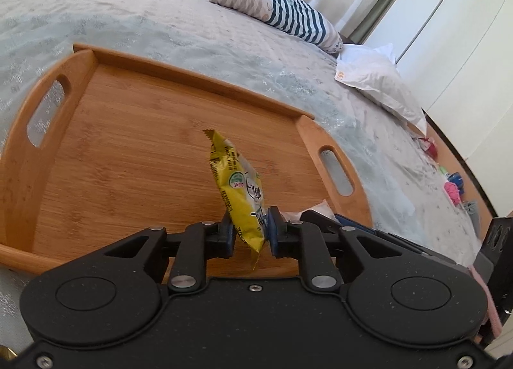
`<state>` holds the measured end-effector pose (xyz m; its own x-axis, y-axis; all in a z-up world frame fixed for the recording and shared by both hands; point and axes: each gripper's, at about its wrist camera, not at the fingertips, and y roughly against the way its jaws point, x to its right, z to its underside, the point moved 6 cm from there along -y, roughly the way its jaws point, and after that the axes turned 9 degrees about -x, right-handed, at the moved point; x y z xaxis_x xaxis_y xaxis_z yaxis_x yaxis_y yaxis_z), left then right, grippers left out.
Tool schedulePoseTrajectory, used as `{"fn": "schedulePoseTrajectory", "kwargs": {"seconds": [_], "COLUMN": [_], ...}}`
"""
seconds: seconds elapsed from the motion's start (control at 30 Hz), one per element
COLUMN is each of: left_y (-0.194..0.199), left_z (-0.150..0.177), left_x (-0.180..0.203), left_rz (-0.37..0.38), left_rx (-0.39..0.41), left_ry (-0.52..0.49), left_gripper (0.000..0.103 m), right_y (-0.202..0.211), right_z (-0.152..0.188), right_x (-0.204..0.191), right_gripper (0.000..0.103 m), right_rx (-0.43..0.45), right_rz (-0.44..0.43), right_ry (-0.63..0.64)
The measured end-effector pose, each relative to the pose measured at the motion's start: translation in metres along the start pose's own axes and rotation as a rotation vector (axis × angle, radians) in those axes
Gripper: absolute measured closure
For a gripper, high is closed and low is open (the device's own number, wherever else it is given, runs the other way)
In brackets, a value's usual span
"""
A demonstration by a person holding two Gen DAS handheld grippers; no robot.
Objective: Organize snacks
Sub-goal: 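Lower and release the yellow bag and white pastry onto the tray with both tools, then move both tools back over the remaining snack pile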
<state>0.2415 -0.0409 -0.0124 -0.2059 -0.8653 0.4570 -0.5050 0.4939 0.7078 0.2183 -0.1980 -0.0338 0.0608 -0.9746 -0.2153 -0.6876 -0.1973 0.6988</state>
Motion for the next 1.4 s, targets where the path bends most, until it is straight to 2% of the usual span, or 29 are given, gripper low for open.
{"fn": "schedulePoseTrajectory", "kwargs": {"seconds": [0.03,0.1,0.2,0.27,0.3,0.33,0.4,0.63,0.8,1.0,1.4], "left_y": [0.001,0.002,0.004,0.007,0.009,0.011,0.017,0.034,0.052,0.067,0.084], "left_z": [0.0,0.001,0.003,0.005,0.005,0.006,0.007,0.012,0.022,0.039,0.079], "left_x": [0.0,0.002,0.004,0.005,0.007,0.008,0.011,0.018,0.021,0.019,0.007], "left_rz": [-0.02,-0.064,-0.11,-0.119,-0.122,-0.127,-0.147,-0.195,-0.217,-0.196,-0.216], "left_rx": [0.005,0.015,0.026,0.035,0.042,0.051,0.074,0.109,0.156,0.177,0.243], "left_ry": [-0.013,-0.044,-0.082,-0.094,-0.101,-0.108,-0.128,-0.187,-0.224,-0.195,-0.17], "left_gripper": [0.071,0.057,0.047,0.035,0.024,0.015,0.01,0.006,0.002,0.002,0.0], "right_y": [0.001,0.002,0.006,0.01,0.012,0.014,0.018,0.033,0.045,0.056,0.071], "right_z": [0.0,-0.001,-0.001,-0.001,-0.001,0.0,0.001,0.007,0.014,0.027,0.051], "right_x": [-0.001,-0.001,-0.003,-0.005,-0.006,-0.006,-0.008,-0.011,-0.013,-0.014,-0.017], "right_gripper": [0.047,0.044,0.044,0.042,0.037,0.036,0.036,0.029,0.021,0.014,0.011], "right_rx": [0.004,0.013,0.024,0.033,0.039,0.043,0.048,0.068,0.085,0.094,0.135], "right_rz": [-0.001,-0.001,0.004,0.005,0.004,0.001,0.003,-0.011,-0.014,-0.026,-0.023], "right_ry": [0.002,0.009,0.027,0.04,0.046,0.052,0.06,0.082,0.109,0.124,0.144]}}
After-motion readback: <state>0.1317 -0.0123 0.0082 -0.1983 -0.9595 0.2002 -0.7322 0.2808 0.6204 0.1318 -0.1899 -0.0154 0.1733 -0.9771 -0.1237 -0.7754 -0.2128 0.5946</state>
